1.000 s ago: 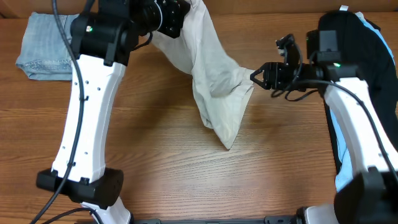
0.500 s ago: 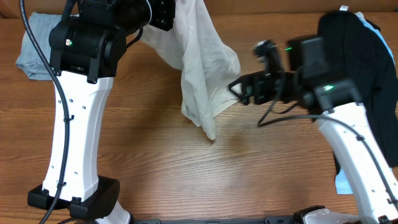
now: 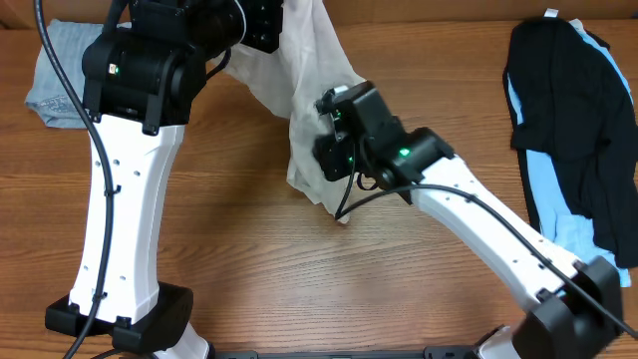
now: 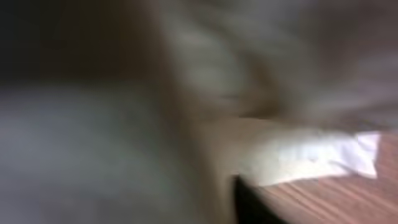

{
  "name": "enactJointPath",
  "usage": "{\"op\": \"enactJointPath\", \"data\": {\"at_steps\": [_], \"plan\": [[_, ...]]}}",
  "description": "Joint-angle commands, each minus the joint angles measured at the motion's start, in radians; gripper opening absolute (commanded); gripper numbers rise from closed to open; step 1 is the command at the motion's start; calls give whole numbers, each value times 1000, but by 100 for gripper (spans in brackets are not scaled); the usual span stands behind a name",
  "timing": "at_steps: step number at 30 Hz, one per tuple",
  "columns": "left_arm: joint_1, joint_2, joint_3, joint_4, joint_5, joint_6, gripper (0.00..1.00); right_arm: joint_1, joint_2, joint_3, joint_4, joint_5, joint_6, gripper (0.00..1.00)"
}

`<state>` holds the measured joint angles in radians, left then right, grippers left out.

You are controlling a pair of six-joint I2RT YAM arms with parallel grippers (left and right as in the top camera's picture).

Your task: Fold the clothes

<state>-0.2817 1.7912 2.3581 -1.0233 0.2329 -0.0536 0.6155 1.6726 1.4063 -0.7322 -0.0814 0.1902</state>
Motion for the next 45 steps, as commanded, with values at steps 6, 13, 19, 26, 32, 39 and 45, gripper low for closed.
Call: {"op": "enactJointPath", "data": {"at_steps": [6,13,19,26,32,39,45], "plan": [[-7,-98,35,-33,-168,10,4,-62,-93,3,-86,62,19,4],[-7,-164,35,-132,-325,29,4,-172,-320,25,-244,62,19,4],[-7,-227,35,-250,-330,31,4,-259,-546,62,-330,62,10,4],[-7,-257,34,-406,-336,31,4,-284,-678,61,-337,62,8,4],[-7,-170,33,-487,-341,31,4,-284,-556,39,-335,63,-13,4],[-7,42,33,-560,-341,31,4,-298,-233,37,-286,73,-64,4],[-7,276,33,-567,-341,31,4,-431,-8,37,-239,73,-68,4]]}}
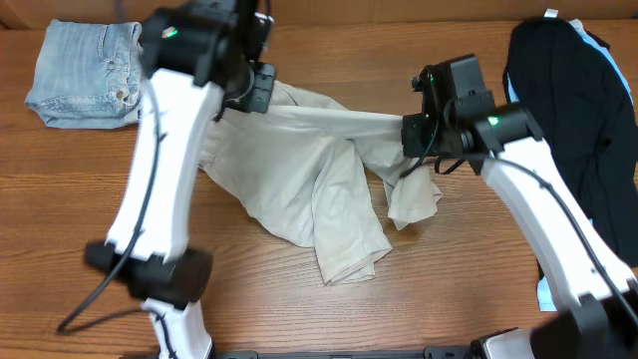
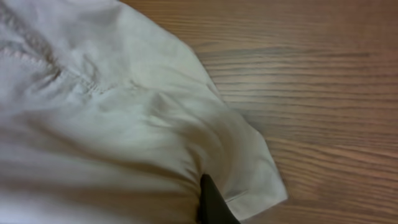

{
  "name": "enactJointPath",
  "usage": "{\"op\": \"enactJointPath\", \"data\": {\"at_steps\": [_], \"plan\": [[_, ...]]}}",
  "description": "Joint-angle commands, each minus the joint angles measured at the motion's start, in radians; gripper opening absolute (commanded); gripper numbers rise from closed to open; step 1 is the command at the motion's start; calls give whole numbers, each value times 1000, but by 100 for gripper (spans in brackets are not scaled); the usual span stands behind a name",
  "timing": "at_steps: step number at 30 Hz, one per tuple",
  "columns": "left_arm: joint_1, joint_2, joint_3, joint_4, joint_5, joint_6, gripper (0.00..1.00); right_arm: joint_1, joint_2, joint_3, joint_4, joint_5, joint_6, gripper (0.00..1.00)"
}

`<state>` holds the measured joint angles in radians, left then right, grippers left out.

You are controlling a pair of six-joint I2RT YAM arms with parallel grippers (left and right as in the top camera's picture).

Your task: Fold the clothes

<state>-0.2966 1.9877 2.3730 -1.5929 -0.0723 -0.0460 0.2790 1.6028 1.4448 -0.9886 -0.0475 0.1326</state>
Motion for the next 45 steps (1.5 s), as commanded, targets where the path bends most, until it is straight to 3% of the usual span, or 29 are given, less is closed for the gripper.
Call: {"op": "enactJointPath", "data": {"at_steps": [1,5,6,8,10,12,16,22,28,36,42,45], "plan": [[8,105,18,8,-36,24,4,-118,79,-2,26,39,-10,4],[10,191,18,50,-40,24,6,-209,127,-2,80,27,-36,5],[10,205,18,63,-42,24,11,-232,128,-2,94,13,-36,11],[10,216,18,84,-43,24,32,-275,125,4,116,-56,-36,27],[13,210,21,106,-42,18,60,-304,122,19,116,-135,-36,33],[24,200,40,113,-41,11,79,-320,114,32,112,-212,-36,39],[72,181,138,84,-34,-5,98,-308,78,43,116,-335,-36,47],[200,173,299,34,14,-6,100,-171,33,43,132,-404,-24,56],[305,176,313,-40,127,39,100,58,56,42,200,-342,20,63],[301,177,313,-78,145,78,100,225,141,42,306,-296,134,66],[298,182,313,-53,143,79,100,367,275,42,504,-317,187,66],[298,183,310,-48,143,79,100,439,342,42,589,-226,209,66]]}}
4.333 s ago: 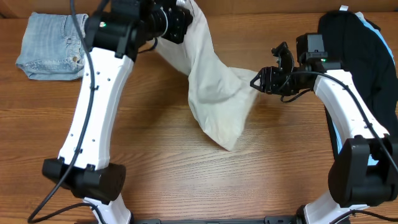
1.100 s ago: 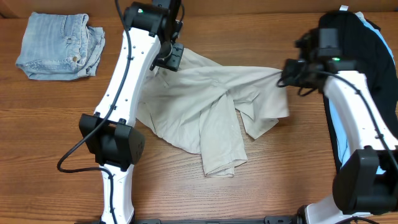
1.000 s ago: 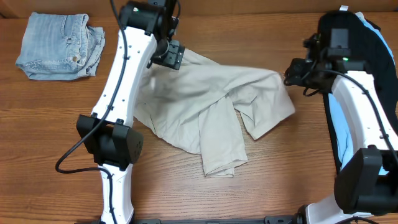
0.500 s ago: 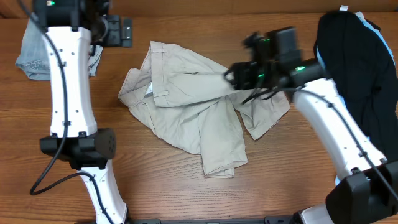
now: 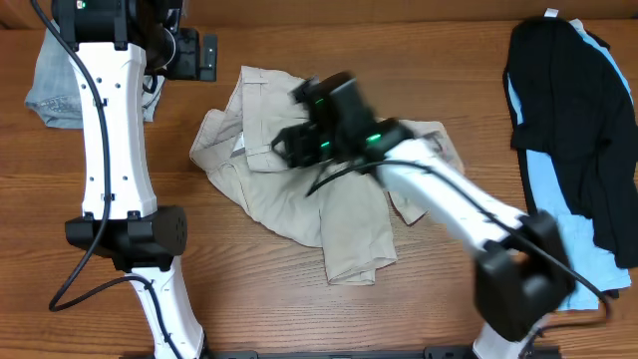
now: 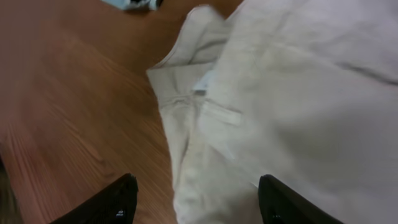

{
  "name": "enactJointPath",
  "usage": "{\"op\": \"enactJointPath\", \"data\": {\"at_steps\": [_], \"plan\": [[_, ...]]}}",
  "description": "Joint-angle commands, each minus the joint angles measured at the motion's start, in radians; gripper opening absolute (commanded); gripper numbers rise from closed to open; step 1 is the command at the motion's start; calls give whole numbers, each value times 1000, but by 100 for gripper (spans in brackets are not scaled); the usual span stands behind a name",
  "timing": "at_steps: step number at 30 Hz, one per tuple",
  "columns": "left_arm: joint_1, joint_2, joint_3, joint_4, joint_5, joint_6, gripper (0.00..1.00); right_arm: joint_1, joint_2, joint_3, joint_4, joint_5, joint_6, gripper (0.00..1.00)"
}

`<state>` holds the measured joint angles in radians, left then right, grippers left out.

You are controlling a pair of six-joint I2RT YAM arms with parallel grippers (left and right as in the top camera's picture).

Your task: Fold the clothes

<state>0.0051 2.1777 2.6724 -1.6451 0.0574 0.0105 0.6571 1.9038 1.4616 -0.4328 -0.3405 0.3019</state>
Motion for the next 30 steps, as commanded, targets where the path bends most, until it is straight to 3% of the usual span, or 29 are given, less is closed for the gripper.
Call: {"op": "enactJointPath", "data": {"at_steps": [1,11,24,28,30], "plan": [[-4,-6,9,4,13,23,100,84,64,26,55,111,40,66],[-6,-6,5,4,14,23,100,174,213,26,177,435,44,69],[-6,-6,4,0,14,23,100,149,317,26,332,465,77,79],[-6,-6,4,0,13,23,100,128,317,26,317,476,132,52],[-6,-6,4,0,13,23,100,117,317,26,291,476,141,31]]}}
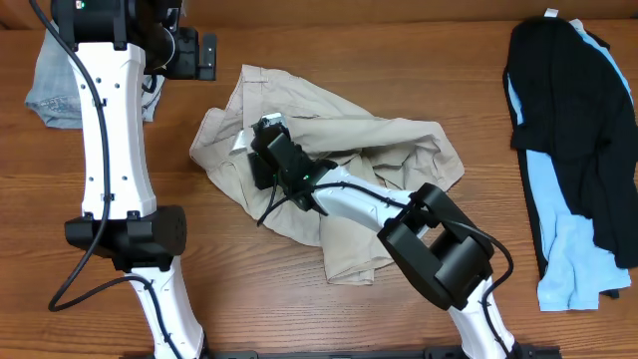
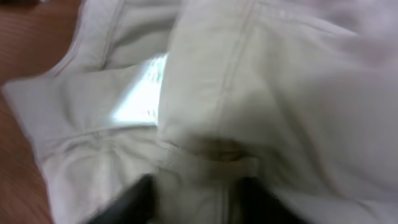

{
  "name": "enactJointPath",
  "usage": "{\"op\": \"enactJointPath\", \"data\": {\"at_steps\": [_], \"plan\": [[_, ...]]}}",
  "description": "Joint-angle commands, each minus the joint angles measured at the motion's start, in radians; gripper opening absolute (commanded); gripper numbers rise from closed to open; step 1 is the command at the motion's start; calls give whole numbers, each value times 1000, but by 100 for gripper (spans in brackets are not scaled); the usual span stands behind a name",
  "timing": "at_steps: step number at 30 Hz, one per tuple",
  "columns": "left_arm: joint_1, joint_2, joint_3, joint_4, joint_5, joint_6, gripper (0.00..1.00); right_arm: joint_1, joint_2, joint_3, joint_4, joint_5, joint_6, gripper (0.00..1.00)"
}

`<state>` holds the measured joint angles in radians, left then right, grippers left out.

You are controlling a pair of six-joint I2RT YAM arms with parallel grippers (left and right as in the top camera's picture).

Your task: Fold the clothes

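Observation:
Beige trousers (image 1: 339, 189) lie crumpled in the middle of the table, the waistband toward the far left. My right gripper (image 1: 267, 150) is down on the waistband area. In the blurred right wrist view my right gripper (image 2: 196, 199) is open, its dark fingers (image 2: 134, 199) apart with a fold of the trousers (image 2: 280, 93) between them, next to a white label (image 2: 140, 93). My left gripper (image 1: 204, 57) hangs at the far left, clear of the trousers and holding nothing; whether it is open does not show.
Folded blue jeans (image 1: 50, 85) lie at the far left corner, partly behind the left arm. A black garment (image 1: 568, 90) lies over a light blue one (image 1: 568, 249) along the right edge. The wooden table (image 1: 299, 319) is bare in front.
My right gripper has moved from above the middle of the trousers to their waistband at the left, lower and closer to the cloth. The trousers' right side lies a little differently. The left arm is unchanged.
Both grippers first held the trousers high above the table. Then they held them stretched out between left and right, low over the table. After that the trousers lay crumpled and released, the left gripper back by the jeans. Now the right gripper is at the waistband.

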<state>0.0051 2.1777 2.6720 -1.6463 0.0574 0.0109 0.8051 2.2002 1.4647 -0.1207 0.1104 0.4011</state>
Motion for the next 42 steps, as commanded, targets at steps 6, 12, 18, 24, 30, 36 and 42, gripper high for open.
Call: {"op": "enactJointPath", "data": {"at_steps": [6,12,18,24,30,36,42], "plan": [[-6,-6,5,3,13,23,100,-88,-35,24,-155,6,69,4],[-6,-6,5,2,13,23,98,-198,-254,24,-394,-217,51,4],[-8,-6,5,2,14,23,97,-381,-541,24,-675,-559,-67,4],[-48,-6,-15,19,55,57,97,-542,-787,24,-972,-583,-177,4],[-132,-6,-152,104,82,125,99,-585,-846,23,-1190,-555,-243,4],[-185,-6,-338,189,84,157,100,-585,-843,-52,-1284,-504,-217,4],[-190,-6,-482,214,208,347,100,-585,-843,-149,-1249,-505,-182,4]]}}
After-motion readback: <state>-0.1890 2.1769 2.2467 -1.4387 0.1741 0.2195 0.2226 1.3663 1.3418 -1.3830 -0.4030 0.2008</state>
